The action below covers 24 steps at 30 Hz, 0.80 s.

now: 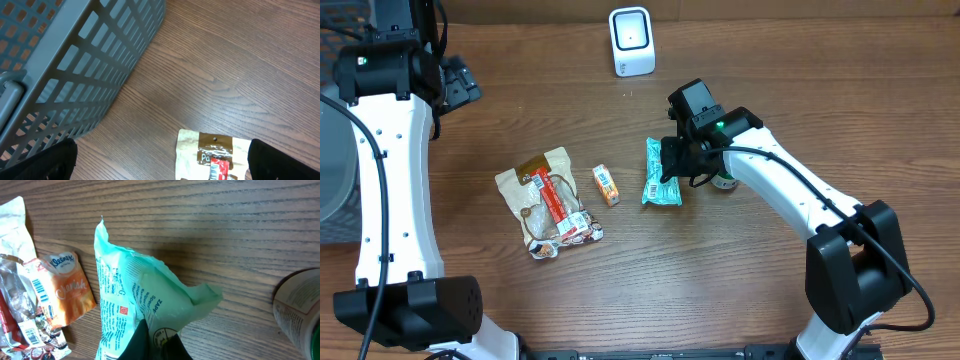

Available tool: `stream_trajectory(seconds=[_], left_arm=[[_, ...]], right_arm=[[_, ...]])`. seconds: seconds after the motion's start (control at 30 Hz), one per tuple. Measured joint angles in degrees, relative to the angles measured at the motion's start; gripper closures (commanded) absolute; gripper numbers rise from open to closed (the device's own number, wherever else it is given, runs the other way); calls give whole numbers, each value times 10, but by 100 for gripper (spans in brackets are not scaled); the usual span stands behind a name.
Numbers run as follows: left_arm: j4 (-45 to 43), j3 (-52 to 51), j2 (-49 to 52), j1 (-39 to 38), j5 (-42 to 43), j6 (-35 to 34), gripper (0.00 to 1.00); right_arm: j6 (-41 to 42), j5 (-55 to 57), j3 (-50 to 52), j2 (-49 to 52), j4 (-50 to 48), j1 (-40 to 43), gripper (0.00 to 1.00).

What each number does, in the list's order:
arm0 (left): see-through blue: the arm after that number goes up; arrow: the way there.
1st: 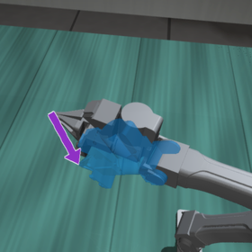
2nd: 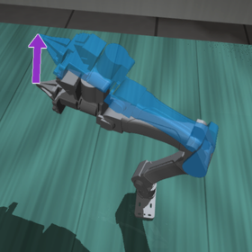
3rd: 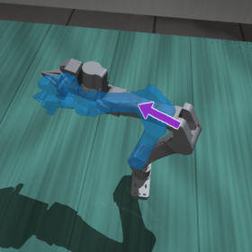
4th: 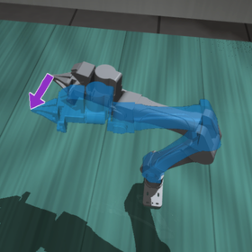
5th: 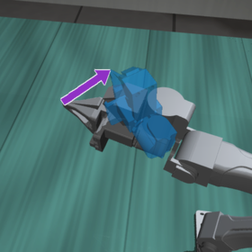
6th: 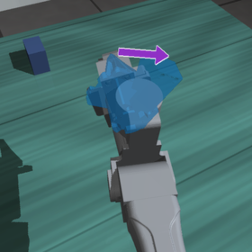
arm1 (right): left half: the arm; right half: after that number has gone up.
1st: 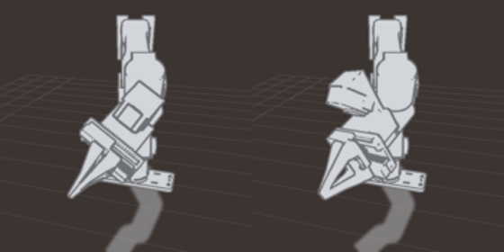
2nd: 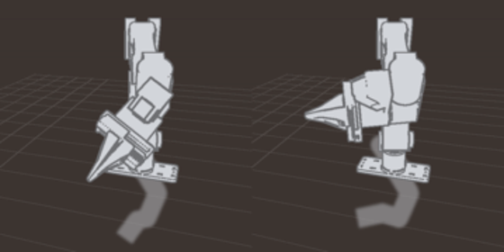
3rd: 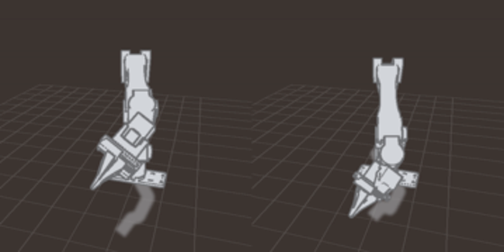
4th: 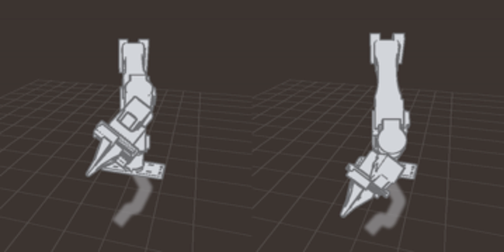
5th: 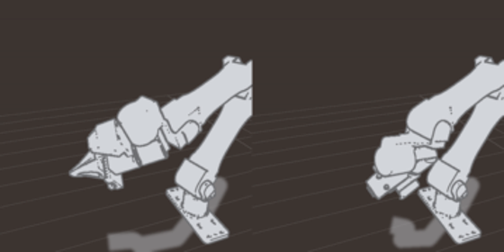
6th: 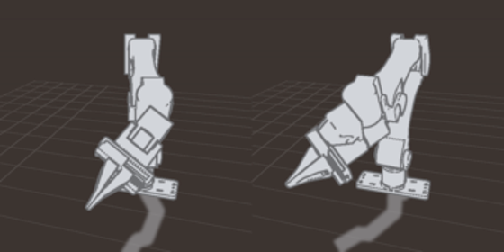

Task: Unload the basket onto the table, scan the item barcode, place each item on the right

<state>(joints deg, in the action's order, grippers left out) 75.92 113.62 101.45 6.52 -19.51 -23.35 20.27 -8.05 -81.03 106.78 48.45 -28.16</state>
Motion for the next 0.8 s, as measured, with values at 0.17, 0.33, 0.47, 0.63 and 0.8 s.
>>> stream_trajectory(seconds=[0.17, 0.33, 0.47, 0.63, 0.8], left_arm=[[0, 0, 0, 0, 0, 0, 0], [0, 0, 0, 0, 0, 0, 0], [0, 0, 0, 0, 0, 0, 0], [0, 0, 0, 0, 0, 0, 0], [0, 0, 0, 0, 0, 0, 0]], right_arm=[[-4, 0, 0, 0, 0, 0, 96], [-6, 0, 0, 0, -3, 0, 96], [-6, 0, 0, 0, -3, 0, 96], [-6, 0, 0, 0, -2, 0, 96], [-6, 0, 0, 0, 2, 0, 96]])
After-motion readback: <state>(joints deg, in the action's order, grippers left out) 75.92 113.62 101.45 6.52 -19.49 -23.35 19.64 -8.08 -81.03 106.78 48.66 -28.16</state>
